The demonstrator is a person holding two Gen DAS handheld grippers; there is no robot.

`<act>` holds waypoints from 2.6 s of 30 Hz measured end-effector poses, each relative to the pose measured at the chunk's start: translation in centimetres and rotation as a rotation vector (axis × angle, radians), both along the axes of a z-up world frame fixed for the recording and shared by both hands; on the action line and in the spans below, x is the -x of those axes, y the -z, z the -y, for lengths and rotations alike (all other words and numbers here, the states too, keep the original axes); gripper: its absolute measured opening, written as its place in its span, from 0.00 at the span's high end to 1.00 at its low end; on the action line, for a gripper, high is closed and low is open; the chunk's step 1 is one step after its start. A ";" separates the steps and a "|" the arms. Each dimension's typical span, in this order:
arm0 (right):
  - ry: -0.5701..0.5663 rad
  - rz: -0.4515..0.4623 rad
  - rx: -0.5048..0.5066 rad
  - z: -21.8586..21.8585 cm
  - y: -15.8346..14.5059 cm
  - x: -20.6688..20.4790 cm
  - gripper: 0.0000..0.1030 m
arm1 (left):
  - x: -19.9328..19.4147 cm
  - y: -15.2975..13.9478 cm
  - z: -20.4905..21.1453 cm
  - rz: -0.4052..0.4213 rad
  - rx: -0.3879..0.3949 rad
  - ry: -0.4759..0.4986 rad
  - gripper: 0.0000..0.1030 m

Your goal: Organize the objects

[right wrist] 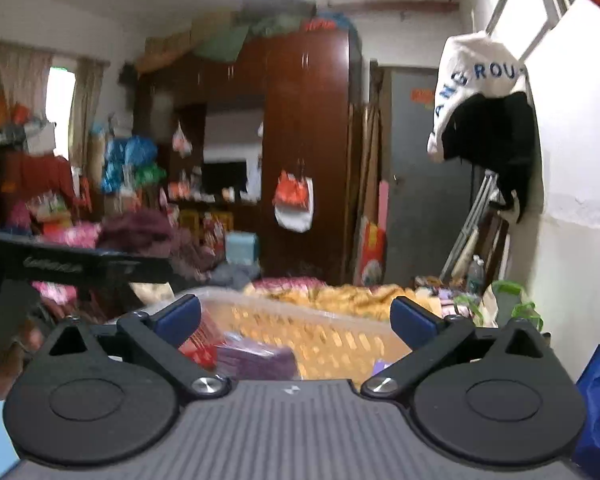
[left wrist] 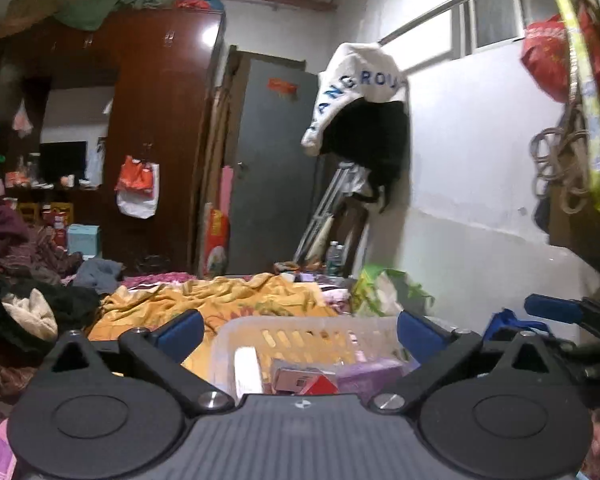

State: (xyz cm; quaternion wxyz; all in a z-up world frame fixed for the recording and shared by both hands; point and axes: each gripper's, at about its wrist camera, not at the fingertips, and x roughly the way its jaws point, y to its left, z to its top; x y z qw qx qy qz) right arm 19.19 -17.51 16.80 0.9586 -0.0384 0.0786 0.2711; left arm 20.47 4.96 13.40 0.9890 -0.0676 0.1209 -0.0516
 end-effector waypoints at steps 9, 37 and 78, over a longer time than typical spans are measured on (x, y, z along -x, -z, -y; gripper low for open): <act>0.056 -0.071 0.020 1.5 1.2 0.2 0.00 | -1.1 1.8 1.3 -0.162 -0.028 0.052 0.00; 0.098 -0.136 0.024 3.0 2.9 1.2 0.00 | 1.9 4.3 5.3 -0.160 -0.140 0.004 0.00; 0.090 -0.138 0.030 3.2 3.2 1.5 0.00 | 2.2 4.5 6.3 -0.177 -0.167 -0.006 0.00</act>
